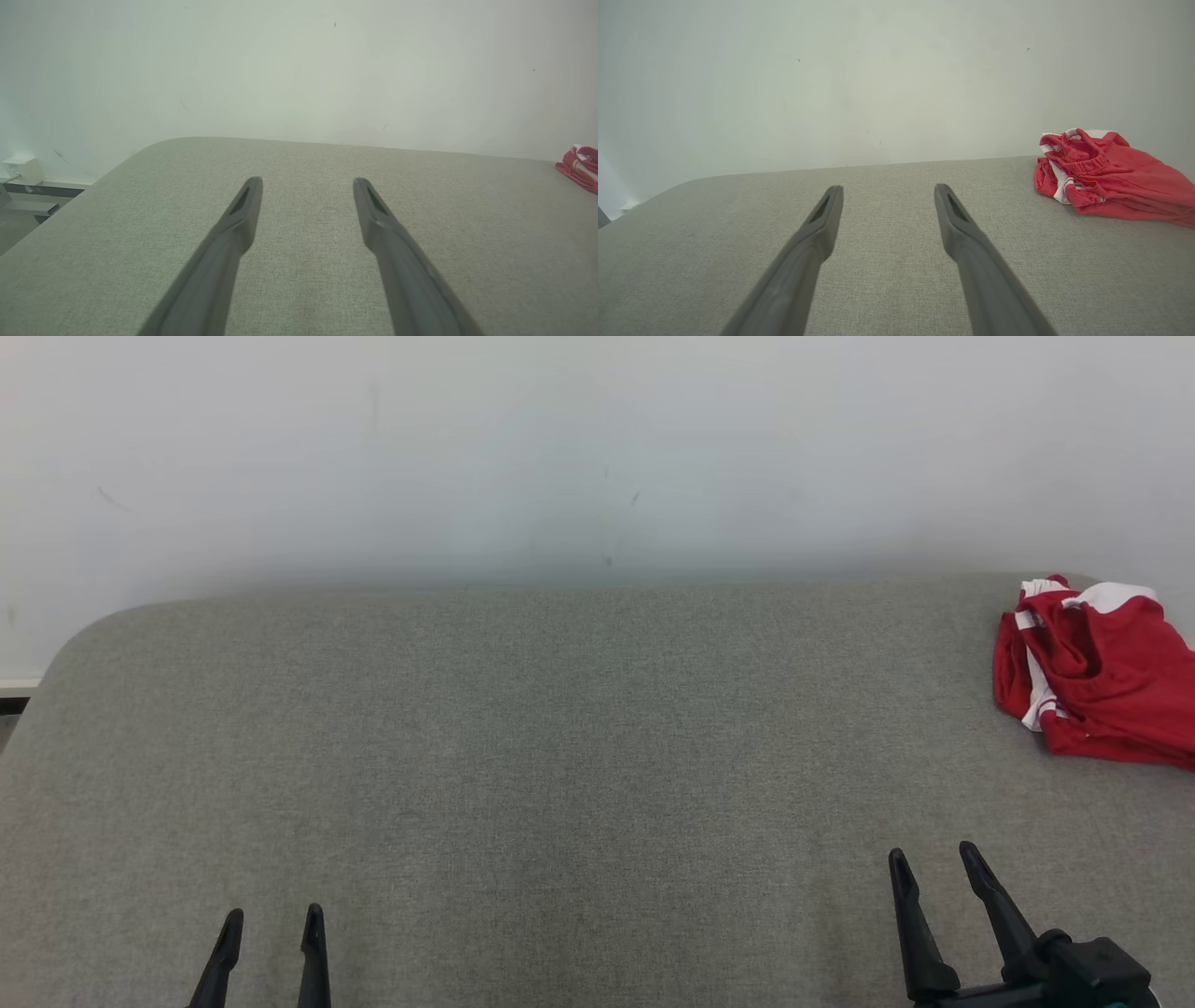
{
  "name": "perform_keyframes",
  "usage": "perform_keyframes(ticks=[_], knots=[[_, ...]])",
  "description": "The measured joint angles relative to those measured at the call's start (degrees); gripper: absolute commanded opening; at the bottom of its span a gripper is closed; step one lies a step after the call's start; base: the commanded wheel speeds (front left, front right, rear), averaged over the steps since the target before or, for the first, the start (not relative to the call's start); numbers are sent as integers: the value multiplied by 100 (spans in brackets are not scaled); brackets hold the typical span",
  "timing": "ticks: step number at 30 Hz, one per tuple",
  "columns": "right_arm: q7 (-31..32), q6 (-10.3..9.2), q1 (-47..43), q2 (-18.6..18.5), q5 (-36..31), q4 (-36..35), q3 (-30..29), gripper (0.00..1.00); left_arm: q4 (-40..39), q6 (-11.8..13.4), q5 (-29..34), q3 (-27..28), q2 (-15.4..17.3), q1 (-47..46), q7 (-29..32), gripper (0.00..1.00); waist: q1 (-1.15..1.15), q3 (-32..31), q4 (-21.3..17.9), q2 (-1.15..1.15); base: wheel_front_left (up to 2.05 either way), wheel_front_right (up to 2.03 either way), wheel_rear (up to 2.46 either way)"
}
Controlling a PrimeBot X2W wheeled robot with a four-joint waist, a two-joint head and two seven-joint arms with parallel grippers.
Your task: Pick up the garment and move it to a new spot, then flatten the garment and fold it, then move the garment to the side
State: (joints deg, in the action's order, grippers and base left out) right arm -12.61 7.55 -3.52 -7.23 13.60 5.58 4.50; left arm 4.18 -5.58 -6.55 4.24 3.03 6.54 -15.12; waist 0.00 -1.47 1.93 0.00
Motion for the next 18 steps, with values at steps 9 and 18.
perform_keyframes(ticks=[9, 18], knots=[[1, 1, -110, 24, 69, 300, 30, 0, 280, 1, -41, 21, -40, 40, 34, 0, 1, -11, -6, 0, 0, 0, 0], [209, 1, -58, 45, 1134, 385, -51, 0, 423, -4, -1147, 66, -43, -55, 338, 0, 1, 2, -21, 0, 0, 0, 0]])
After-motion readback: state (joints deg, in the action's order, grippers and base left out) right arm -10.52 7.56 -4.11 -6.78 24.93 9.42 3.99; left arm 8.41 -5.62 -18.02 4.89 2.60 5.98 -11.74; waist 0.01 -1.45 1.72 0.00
